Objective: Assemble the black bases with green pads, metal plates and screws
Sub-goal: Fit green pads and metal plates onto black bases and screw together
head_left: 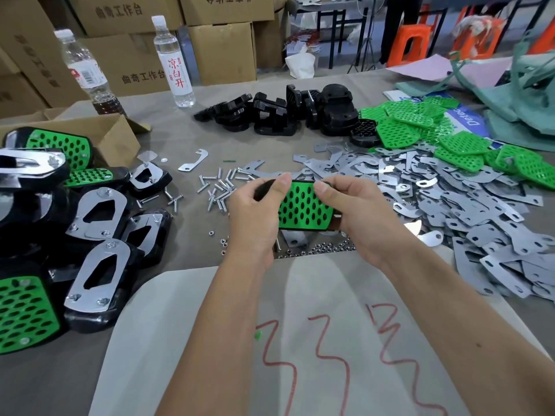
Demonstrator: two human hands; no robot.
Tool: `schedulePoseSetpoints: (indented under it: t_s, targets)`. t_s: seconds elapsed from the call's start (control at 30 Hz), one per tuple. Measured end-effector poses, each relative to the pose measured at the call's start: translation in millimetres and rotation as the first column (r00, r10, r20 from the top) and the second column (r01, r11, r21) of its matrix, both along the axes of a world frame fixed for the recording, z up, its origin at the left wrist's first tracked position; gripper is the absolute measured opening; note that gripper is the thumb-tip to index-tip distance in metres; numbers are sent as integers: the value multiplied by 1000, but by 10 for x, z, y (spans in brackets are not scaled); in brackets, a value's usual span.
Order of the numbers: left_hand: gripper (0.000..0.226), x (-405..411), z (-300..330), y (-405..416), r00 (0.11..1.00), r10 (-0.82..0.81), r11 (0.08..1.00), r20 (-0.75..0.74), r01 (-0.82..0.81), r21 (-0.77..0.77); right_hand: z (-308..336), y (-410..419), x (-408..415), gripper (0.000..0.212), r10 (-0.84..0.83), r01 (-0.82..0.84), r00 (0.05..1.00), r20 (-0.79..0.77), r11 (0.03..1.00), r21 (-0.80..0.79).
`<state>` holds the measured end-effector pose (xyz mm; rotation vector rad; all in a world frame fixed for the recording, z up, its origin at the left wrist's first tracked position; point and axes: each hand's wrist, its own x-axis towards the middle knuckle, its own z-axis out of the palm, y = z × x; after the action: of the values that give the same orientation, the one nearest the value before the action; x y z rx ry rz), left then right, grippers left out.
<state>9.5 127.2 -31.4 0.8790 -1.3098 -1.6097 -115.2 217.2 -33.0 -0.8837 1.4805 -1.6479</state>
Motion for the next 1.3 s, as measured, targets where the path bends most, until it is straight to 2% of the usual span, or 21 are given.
schedulePoseSetpoints:
  t_s: [0.1,0.2,0.3,0.37,0.47,0.5,0.53,0.57,0.63,0.7,0.8,0.93,1.07,1.1,1.13,1.17,1.23,1.3]
  targets:
    - [19,7,1,-13,1000,-3,1000,-12,3,-13,13,9,13,17,-6,7,998,57,1000,-24]
    - [21,5,8,-6,998,-43,995,-44,47,86,8,-13,59,15,-56,61,992,110,997,-51]
    - [17,-16,16,45,976,-89,964,-196,134,230,-7,-25,81,14,-138,159,973,186,982,-99]
    - [10,-40,11,66,965,-66,963,-255,129,238,-6,-31,84,15,-154,182,964,216,977,-115]
    - [4,-37,50,13,961,52,970,-272,17,244,-11,-63,128,19,-120,132,988,94,982,-135]
    - [5,10,69,-42,956,119,967,-267,-51,249,-15,-79,171,18,-95,96,995,12,987,-130]
    - [10,67,90,-112,947,198,959,-252,-134,250,-28,-95,202,16,-96,81,986,-138,990,-112]
    - [14,140,104,-193,932,280,943,-230,-221,250,-44,-113,220,11,-118,94,930,-347,992,-84]
    - [18,321,101,-362,889,412,897,-198,-358,257,-71,-168,268,5,-103,127,701,-706,992,-18]
    - [15,478,97,-479,854,476,867,-209,-415,277,-46,-213,346,20,25,126,534,-845,986,109]
    - [12,539,104,-536,828,492,857,-269,-407,316,26,-268,485,34,300,177,338,-892,911,373]
    - [8,495,66,-493,869,460,865,-182,-392,314,82,-222,488,26,413,107,342,-844,875,471]
    - [23,456,56,-482,936,350,889,-38,-319,328,66,-156,463,18,440,122,272,-856,866,484]
    - [23,442,59,-467,952,306,905,-19,-284,317,44,-146,442,16,393,138,277,-877,887,441]
    - [22,433,58,-450,967,255,925,-2,-244,292,23,-147,411,15,312,150,326,-893,915,374]
    - [19,420,54,-425,981,194,949,19,-192,250,4,-143,364,16,205,158,429,-880,942,296]
    - [15,391,53,-362,994,68,990,87,-78,117,-33,-135,276,17,-36,181,692,-721,975,126]
    - [18,332,42,-293,987,9,999,159,-3,-39,-48,-111,218,15,-192,212,813,-549,977,-28]
